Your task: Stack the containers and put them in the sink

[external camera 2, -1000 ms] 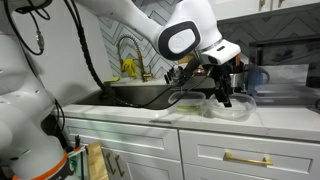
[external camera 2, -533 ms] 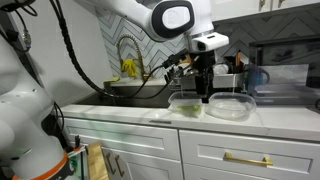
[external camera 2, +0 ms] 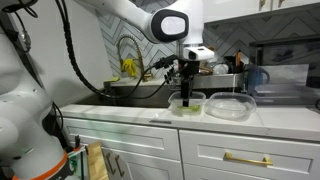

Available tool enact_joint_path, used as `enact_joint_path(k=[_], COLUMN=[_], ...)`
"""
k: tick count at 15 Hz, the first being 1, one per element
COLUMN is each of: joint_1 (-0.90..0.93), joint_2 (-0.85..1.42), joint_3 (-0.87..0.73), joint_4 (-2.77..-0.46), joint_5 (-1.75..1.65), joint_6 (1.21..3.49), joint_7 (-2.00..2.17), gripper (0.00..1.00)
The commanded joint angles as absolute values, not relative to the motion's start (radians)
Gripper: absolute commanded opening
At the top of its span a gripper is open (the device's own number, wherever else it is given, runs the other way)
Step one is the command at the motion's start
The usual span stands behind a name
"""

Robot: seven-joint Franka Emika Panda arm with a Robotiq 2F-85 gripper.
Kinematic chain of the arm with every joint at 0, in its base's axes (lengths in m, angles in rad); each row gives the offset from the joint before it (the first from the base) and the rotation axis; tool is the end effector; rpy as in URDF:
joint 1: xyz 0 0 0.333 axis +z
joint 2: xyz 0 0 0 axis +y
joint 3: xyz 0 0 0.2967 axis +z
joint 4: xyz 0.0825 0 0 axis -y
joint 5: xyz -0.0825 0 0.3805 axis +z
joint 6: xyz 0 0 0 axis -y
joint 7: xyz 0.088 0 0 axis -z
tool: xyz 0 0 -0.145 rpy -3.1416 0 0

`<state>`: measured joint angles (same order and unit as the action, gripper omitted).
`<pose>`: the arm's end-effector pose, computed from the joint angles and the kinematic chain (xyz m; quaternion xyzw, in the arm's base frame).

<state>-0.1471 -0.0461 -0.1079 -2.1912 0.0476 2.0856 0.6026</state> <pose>0.4967 -0.1254 0.3457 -0.9037 0.4265 0.0334 0.0173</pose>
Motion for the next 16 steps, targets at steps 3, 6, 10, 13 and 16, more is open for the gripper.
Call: enact_joint_path(k=[3, 6, 10, 13, 16], joint_1=[-0.137, -0.137, -0.138, -0.139, -0.143], joint_2=[0.005, 0.011, -0.022, -0.081, -0.157], joint_3=[-0.113, -0.115, -0.117, -0.116, -0.114], joint_4=[-2.192, -2.19, -2.185, -2.171, -2.159], joint_5=[0.074, 0.097, 0.133, 0.138, 0.117], joint_6=[2.053, 2.05, 2.024, 1.989, 1.966], joint_7=[0.573, 0.559, 0.536, 0.514, 0.511], gripper=[0.58, 0.35, 0.04, 0.0, 0.01])
